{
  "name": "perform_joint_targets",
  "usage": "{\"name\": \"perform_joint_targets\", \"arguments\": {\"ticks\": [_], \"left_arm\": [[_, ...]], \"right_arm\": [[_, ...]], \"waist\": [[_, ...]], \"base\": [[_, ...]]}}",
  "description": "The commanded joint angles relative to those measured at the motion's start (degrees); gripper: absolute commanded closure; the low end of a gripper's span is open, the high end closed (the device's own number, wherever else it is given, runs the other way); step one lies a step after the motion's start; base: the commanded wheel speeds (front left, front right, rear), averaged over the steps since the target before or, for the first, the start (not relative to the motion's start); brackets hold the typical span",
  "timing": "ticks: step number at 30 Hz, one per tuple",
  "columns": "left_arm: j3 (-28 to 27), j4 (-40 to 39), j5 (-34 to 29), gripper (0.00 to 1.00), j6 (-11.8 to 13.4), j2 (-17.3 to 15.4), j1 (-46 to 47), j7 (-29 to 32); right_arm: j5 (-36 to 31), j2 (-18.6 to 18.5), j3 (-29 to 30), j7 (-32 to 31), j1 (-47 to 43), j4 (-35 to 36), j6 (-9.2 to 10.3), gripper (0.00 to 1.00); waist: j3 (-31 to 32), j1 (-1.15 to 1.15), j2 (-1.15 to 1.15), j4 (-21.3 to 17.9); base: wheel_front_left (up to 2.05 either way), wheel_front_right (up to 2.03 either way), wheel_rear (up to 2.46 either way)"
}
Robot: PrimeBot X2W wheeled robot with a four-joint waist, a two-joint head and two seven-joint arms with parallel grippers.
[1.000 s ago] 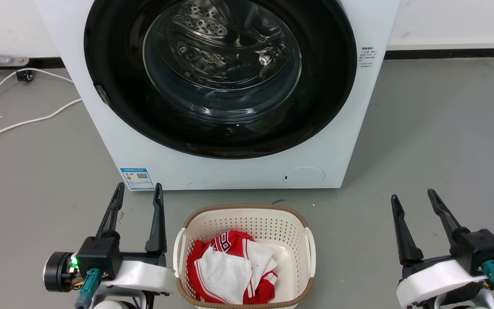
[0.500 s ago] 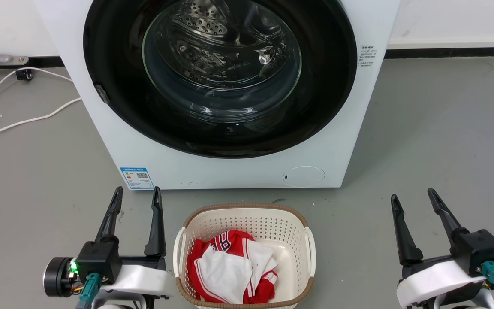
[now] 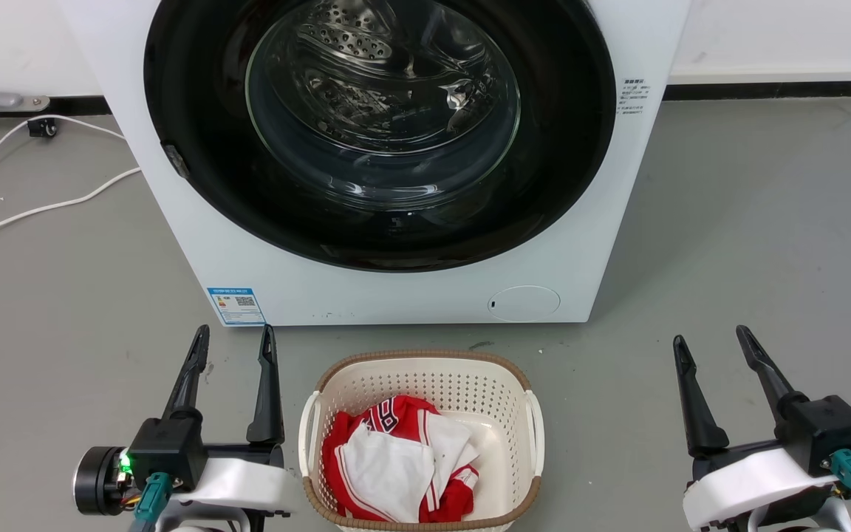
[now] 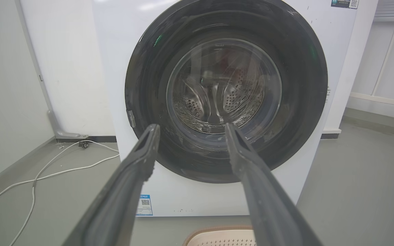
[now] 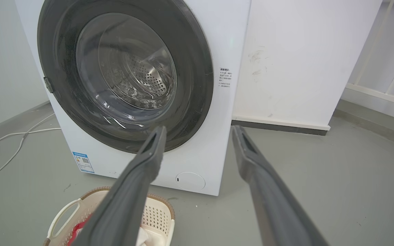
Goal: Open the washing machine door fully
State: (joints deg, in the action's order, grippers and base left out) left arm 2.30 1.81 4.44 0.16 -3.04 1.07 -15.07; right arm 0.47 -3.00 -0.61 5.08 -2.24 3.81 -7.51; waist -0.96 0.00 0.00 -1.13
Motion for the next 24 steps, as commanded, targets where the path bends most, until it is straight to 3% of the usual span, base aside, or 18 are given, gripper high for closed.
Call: {"name": "perform_joint_targets", "arguments": {"ticks": [1,5,6,7,8,9,18,24], "left_arm": [[-0.1,0.1,-0.1,0.0,-0.1,0.1,-0.7,-0.1],[-0.2,0.1,-0.1,0.0,-0.2,0.1,-0.7,-0.1],[-0.2,0.1,-0.2,0.0,-0.2,0.1,-0.7,-0.1],[-0.2,0.1,-0.2,0.0,-0.2,0.1,-0.6,-0.1],[-0.2,0.1,-0.2,0.0,-0.2,0.1,-0.6,-0.1],[-0.3,0.1,-0.2,0.0,-0.3,0.1,-0.5,-0.1],[-0.5,0.0,-0.3,0.0,-0.3,0.2,-0.3,-0.1],[-0.5,-0.1,0.1,0.0,-0.1,0.2,0.0,-0.1]], "right_arm": [[0.0,0.2,0.0,0.4,0.3,0.0,0.04,0.0],[0.5,0.2,0.0,0.3,0.4,-0.2,0.04,0.0],[0.7,0.2,0.0,0.2,0.4,-0.3,0.04,0.22],[1.0,0.2,0.0,0.0,0.4,-0.4,0.03,0.64],[1.1,0.2,-0.1,-0.1,0.5,-0.4,0.03,0.89],[1.2,0.2,-0.1,-0.1,0.5,-0.5,0.03,1.0],[6.8,0.2,-0.3,1.2,1.2,-0.4,0.03,1.0],[32.6,0.2,-1.2,3.6,2.6,-2.2,0.03,1.0]], "waist": [[0.0,0.0,0.0,0.0],[-0.1,0.0,0.0,0.0],[-0.1,0.0,0.0,0.0],[-0.1,0.0,0.0,-0.1],[-0.1,0.0,0.0,-0.1],[-0.1,0.0,0.0,-0.1],[-0.3,0.0,0.0,-0.3],[-0.6,0.0,0.0,-0.3]], "base": [[0.0,0.0,0.0],[0.0,0.0,0.0],[0.0,0.0,0.0],[0.0,0.0,0.0],[0.0,0.0,0.0],[0.0,0.0,0.0],[0.0,0.0,0.0],[0.0,0.0,0.0]]}}
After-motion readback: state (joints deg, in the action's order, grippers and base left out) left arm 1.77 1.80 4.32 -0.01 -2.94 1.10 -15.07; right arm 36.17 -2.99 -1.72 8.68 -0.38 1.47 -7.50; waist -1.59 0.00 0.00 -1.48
